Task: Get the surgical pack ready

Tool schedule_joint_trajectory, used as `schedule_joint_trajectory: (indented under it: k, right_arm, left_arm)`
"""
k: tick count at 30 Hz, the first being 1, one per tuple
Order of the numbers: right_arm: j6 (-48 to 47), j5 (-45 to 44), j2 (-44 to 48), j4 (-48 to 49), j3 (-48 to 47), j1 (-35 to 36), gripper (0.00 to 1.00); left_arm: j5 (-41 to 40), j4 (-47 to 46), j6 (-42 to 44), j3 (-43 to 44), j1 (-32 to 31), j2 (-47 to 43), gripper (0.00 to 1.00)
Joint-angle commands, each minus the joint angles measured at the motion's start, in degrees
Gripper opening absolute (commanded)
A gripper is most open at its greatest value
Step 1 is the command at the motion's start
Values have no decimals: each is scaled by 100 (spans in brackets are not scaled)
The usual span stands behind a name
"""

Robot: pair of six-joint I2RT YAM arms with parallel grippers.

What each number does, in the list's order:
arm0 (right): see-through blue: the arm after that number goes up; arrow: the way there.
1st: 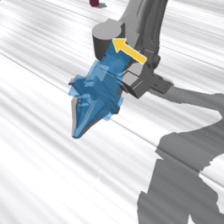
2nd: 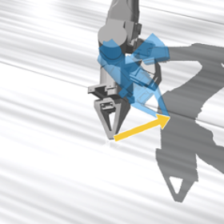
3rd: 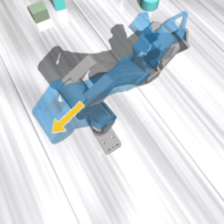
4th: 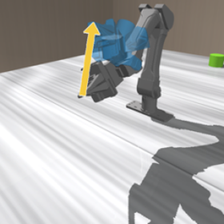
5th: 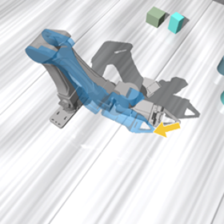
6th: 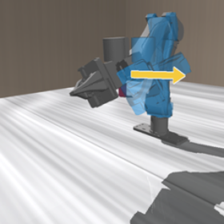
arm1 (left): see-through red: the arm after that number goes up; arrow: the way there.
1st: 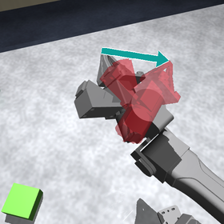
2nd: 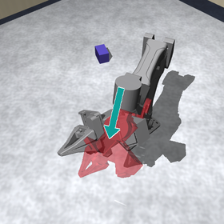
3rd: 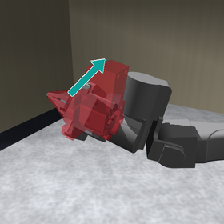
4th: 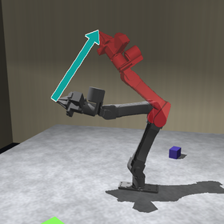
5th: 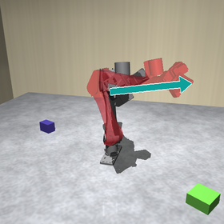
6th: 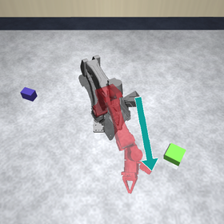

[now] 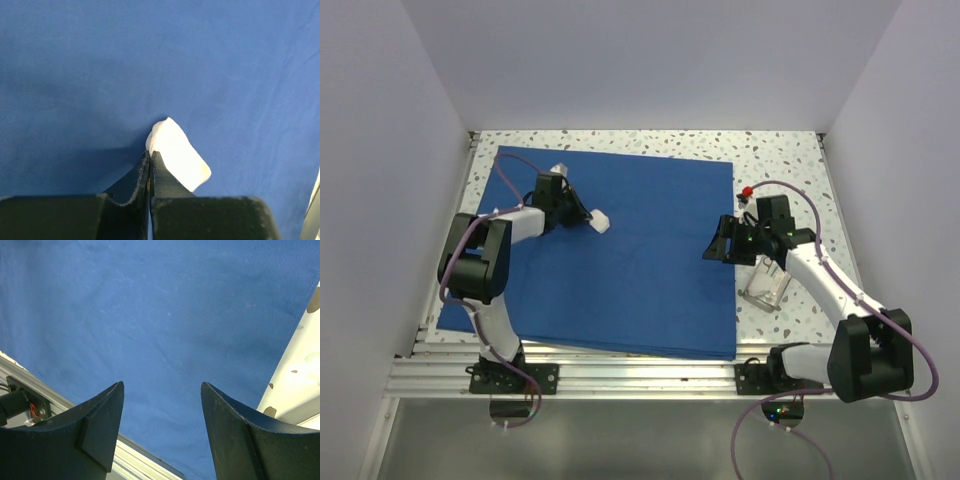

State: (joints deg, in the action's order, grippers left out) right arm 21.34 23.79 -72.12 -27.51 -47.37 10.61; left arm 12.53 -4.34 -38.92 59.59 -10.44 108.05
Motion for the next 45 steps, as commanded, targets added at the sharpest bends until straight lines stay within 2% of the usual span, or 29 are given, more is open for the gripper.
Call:
schedule_joint_trajectory:
  k: [1, 10, 13, 14, 16, 18, 19, 23, 28, 33, 45]
  right_arm:
    - [-104, 100, -57, 167, -96, 64, 67]
    - [-104, 55, -22, 53, -307, 195, 67]
    - [-209, 309, -30, 140, -404, 310, 67]
    - [-244, 493, -48, 184, -448, 414, 69]
    - [-315, 714, -66, 298, -509, 599, 80]
    - [-306, 977, -74, 412, -615, 766, 85]
    - [-315, 1083, -74, 561, -685, 958, 91]
    - [-253, 1549, -188, 904, -957, 1495, 96]
    - [-218, 2041, -321, 1264, -1125, 2005, 96]
    - [-139, 2244, -347, 1572, -1063, 2479, 95]
    - [45, 2042, -760, 2038, -1081, 2955, 86]
  left_arm:
    - [91, 3, 103, 158, -90, -556, 0]
    - [196, 179, 209, -132, -213, -1461, 0]
    - [363, 223, 244, -159, -274, -1594, 0]
    - [398, 310, 270, -159, -301, -1698, 0]
    - [548, 424, 446, -141, -423, -1900, 0]
    - [723, 741, 648, -158, -599, -2077, 0]
    - [802, 881, 718, -176, -669, -2286, 0]
    - [1154, 1119, 956, -648, -1091, -3086, 0]
    - [1488, 1225, 833, -1318, -1452, -4394, 0]
    - [1743, 1330, 701, -1688, -1829, -5152, 0]
    - [1761, 1427, 640, -1881, -2112, -5637, 0]
